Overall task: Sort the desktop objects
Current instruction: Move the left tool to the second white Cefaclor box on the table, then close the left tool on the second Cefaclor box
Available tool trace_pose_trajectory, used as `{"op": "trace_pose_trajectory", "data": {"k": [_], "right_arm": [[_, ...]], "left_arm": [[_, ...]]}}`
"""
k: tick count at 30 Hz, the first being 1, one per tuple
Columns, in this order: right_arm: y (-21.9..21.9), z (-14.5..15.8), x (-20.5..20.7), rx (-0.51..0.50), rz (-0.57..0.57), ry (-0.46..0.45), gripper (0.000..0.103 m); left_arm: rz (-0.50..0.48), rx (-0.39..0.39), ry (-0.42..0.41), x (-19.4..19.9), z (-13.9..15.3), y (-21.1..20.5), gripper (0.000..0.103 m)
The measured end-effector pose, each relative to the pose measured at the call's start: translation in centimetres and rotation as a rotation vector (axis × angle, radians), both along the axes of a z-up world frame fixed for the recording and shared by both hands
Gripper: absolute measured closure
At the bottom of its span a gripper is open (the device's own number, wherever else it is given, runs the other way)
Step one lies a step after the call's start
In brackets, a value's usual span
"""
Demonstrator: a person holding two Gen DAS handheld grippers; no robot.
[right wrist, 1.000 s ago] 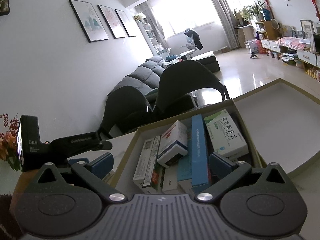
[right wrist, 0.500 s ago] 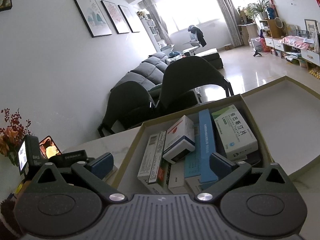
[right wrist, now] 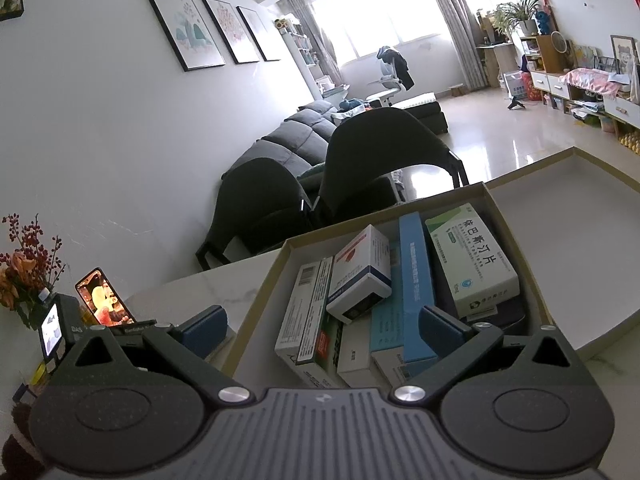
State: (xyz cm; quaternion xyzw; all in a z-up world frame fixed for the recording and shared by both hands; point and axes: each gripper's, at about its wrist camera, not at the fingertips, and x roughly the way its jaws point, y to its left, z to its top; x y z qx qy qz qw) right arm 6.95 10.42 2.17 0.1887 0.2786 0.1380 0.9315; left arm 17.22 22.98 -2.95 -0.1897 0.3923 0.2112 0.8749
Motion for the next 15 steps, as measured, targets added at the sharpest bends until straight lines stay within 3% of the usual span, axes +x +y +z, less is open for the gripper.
{"op": "trace_pose_trajectory", "data": {"k": [15], "right_arm": [[0.0,-0.2,0.2,-0.001,-0.001,0.009,0.001]], "left_arm": [[0.016,0.039,0.054,2.0,-1.8,0.3,0.033]]}}
